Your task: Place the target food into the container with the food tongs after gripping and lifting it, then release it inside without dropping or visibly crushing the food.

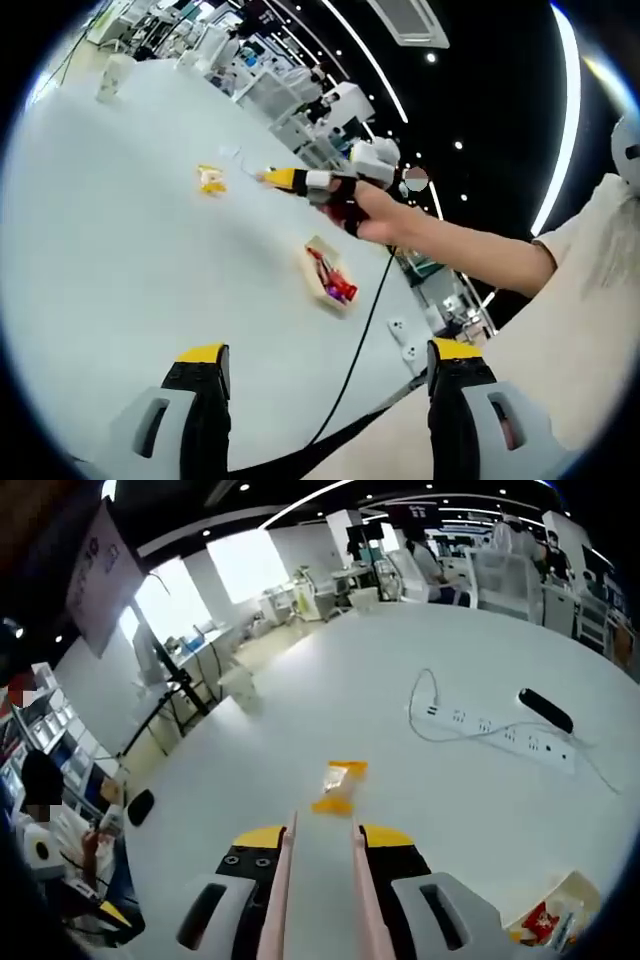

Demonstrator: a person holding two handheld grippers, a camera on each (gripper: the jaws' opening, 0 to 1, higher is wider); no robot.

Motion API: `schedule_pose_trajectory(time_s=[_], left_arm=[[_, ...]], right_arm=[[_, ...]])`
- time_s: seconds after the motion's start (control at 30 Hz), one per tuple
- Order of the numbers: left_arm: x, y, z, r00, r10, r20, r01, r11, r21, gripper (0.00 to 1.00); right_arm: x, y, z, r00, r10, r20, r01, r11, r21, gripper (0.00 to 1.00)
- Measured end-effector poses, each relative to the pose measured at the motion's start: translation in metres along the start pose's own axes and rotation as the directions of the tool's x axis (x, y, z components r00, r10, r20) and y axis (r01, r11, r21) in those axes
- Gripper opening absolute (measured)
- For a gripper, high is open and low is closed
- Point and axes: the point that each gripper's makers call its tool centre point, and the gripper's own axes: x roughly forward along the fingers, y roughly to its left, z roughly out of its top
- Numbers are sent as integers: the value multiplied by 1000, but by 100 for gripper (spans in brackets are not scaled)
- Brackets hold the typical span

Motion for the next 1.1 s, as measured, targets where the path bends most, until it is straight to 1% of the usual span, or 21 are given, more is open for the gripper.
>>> schedule_pose_trajectory(time_s=[0.07, 0.13, 0.17, 0.27, 0.33, 0.37, 0.47, 0.53, 0.57, 0.67, 0.73, 0.83, 0.9, 1.1], left_arm=[[1, -2, 5, 1000, 15, 5, -15, 1000, 10, 80], [1, -7, 12, 999, 31, 24, -32, 999, 23, 80], [0, -14, 19, 998, 46, 43, -48, 998, 31, 80], [-1, -22, 28, 995, 71, 70, -74, 997, 36, 80], [-1, -24, 30, 994, 75, 75, -78, 996, 38, 80], [0, -27, 33, 992, 91, 82, -95, 994, 45, 80], [0, -28, 35, 990, 111, 93, -116, 992, 52, 79], [-3, -27, 38, 984, 133, 117, -139, 989, 43, 79], [-4, -26, 39, 982, 139, 125, -145, 989, 38, 79], [-6, -24, 39, 977, 159, 142, -164, 986, 25, 79], [-7, -21, 37, 972, 176, 153, -180, 984, 11, 79], [-8, -18, 35, 968, 190, 163, -192, 981, -3, 79], [-9, -15, 34, 964, 204, 169, -203, 979, -20, 79], [-6, -13, 33, 960, 215, 181, -211, 977, -38, 79]], right_arm=[[5, 4, 4, 1000, 13, 10, -13, 1000, -7, 28], [10, 2, 9, 1000, 23, 17, -22, 1000, -5, 28], [13, 1, 12, 999, 27, 22, -27, 1000, -5, 28], [17, -4, 19, 998, 42, 37, -42, 999, 3, 28], [18, -5, 21, 998, 44, 42, -44, 999, 3, 28], [21, -9, 24, 997, 51, 50, -51, 999, 5, 28], [24, -11, 24, 996, 60, 59, -61, 998, 18, 28], [29, -18, 23, 997, 59, 58, -61, 998, 23, 28], [33, -22, 22, 997, 54, 51, -55, 998, 22, 28], [38, -24, 20, 998, 45, 46, -46, 999, 24, 28], [48, -29, 23, 998, 47, 41, -48, 999, 24, 28], [52, -24, 22, 998, 44, 33, -45, 999, 19, 28], [60, -27, 19, 999, 39, 26, -40, 999, 17, 28], [70, -29, 20, 999, 31, 8, -31, 999, 13, 28]])
